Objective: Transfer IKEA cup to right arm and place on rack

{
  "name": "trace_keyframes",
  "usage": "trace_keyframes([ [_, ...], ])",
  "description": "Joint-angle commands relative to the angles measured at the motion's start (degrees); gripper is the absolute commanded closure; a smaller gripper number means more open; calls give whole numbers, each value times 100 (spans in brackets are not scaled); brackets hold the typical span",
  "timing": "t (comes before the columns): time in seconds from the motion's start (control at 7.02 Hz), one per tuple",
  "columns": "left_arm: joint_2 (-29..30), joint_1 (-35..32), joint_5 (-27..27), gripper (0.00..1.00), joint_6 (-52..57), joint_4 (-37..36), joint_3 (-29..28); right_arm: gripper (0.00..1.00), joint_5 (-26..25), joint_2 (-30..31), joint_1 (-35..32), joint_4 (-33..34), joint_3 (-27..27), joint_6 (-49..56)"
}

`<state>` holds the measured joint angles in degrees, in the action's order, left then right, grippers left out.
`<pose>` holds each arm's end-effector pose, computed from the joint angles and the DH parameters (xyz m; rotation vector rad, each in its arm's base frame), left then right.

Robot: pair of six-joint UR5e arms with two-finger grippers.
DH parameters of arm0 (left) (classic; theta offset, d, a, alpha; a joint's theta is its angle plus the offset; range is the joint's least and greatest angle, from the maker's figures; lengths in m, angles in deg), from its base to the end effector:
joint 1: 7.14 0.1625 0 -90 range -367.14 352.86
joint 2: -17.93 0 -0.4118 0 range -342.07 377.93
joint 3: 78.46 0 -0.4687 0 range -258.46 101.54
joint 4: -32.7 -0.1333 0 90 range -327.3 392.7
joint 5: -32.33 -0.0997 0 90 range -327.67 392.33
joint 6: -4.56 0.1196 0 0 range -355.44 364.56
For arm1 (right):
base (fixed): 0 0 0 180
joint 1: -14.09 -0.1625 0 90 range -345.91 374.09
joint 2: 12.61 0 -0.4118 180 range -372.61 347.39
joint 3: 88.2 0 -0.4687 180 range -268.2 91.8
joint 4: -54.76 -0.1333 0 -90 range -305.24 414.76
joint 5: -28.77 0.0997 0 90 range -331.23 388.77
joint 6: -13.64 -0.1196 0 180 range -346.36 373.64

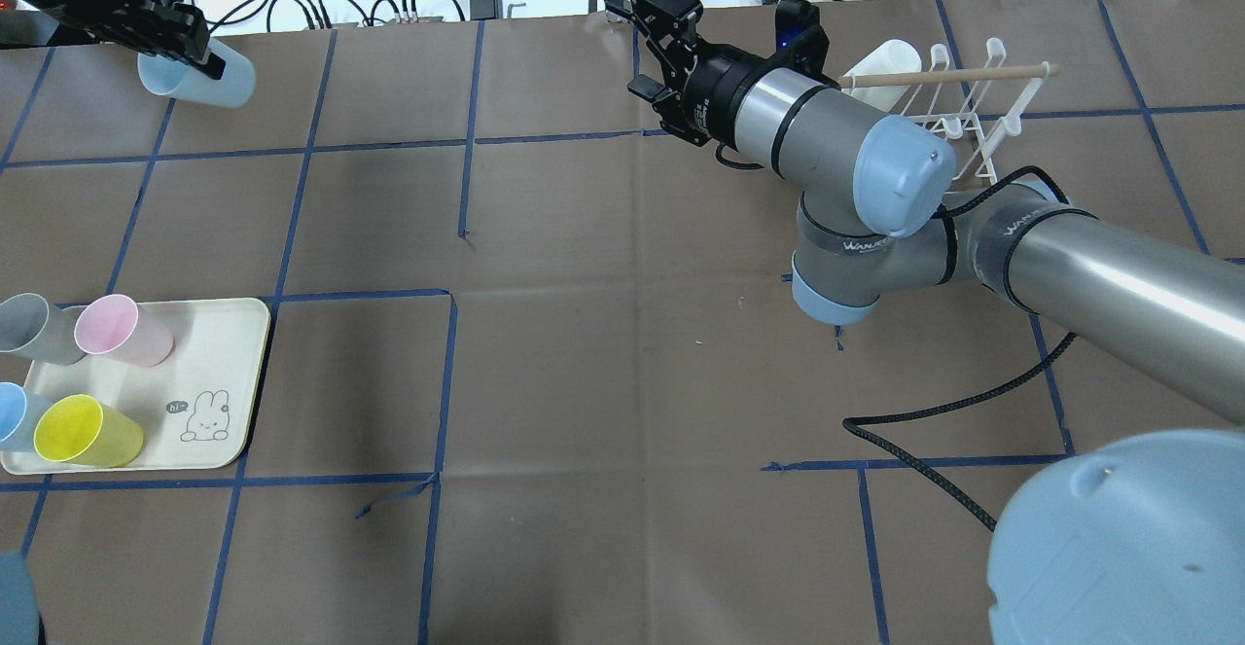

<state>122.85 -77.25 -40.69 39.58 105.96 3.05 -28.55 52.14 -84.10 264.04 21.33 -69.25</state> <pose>0.0767 -0.7064 0.4132 -0.4248 -2.8991 0.4362 0.2859 -0.5974 0.2740 0.7695 1.6668 -0.5794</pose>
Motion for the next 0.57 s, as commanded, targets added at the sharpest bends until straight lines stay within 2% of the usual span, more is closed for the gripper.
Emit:
trace_keyframes([
  [0.0,-6,-21,1169,100,101,-1413,678,0,-68,-181,-34,24,7,-166],
  [0.28,-76,-125,2173,100,101,-3011,1442,0,-68,-244,-34,33,-2,-157],
  [0.43,-16,-283,2691,100,101,-4098,1846,0,-68,-262,-34,16,-2,-157],
])
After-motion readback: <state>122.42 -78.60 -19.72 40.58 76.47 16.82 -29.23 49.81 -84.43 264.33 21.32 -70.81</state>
